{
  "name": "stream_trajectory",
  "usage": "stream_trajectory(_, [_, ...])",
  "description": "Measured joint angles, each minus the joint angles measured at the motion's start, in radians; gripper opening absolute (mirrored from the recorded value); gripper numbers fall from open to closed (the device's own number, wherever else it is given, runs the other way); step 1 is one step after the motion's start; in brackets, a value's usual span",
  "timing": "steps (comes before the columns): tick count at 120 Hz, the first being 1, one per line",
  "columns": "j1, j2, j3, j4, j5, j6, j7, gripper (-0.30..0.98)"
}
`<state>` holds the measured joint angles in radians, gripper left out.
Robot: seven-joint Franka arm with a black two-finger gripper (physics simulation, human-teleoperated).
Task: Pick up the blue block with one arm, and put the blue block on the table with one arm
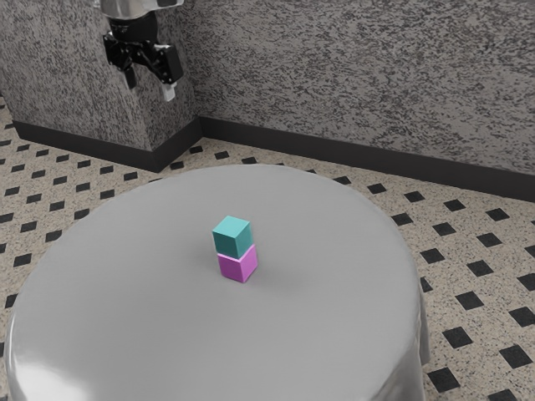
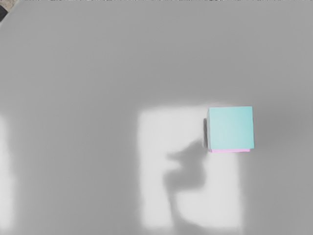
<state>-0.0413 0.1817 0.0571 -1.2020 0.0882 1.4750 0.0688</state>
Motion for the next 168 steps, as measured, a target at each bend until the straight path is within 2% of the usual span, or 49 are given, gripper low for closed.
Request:
stream_trajectory(23, [0.001, -0.025, 0.0, -0.04, 0.0, -0.004, -0.002, 0.69])
stream_trajectory(38, [0.002, -0.213, -0.003, -0.391, -0.002, 0.082, -0.006, 0.69])
stream_trajectory(46, [0.005, -0.258, -0.002, -0.562, -0.025, 0.17, -0.013, 0.69])
stream_trajectory(68, [0.0, -0.281, -0.006, -0.792, -0.08, 0.375, -0.034, 0.69])
stream_trajectory(85, [-0.012, -0.207, -0.009, -0.781, -0.125, 0.507, -0.047, 0.69])
stream_trajectory(109, [-0.003, -0.099, -0.038, -0.747, -0.144, 0.624, -0.058, 0.69])
stream_trajectory(141, [-0.019, -0.014, -0.064, -0.72, -0.198, 0.693, -0.07, 0.69])
stream_trajectory(168, [-0.017, 0.033, -0.058, -0.682, -0.2, 0.716, -0.058, 0.69])
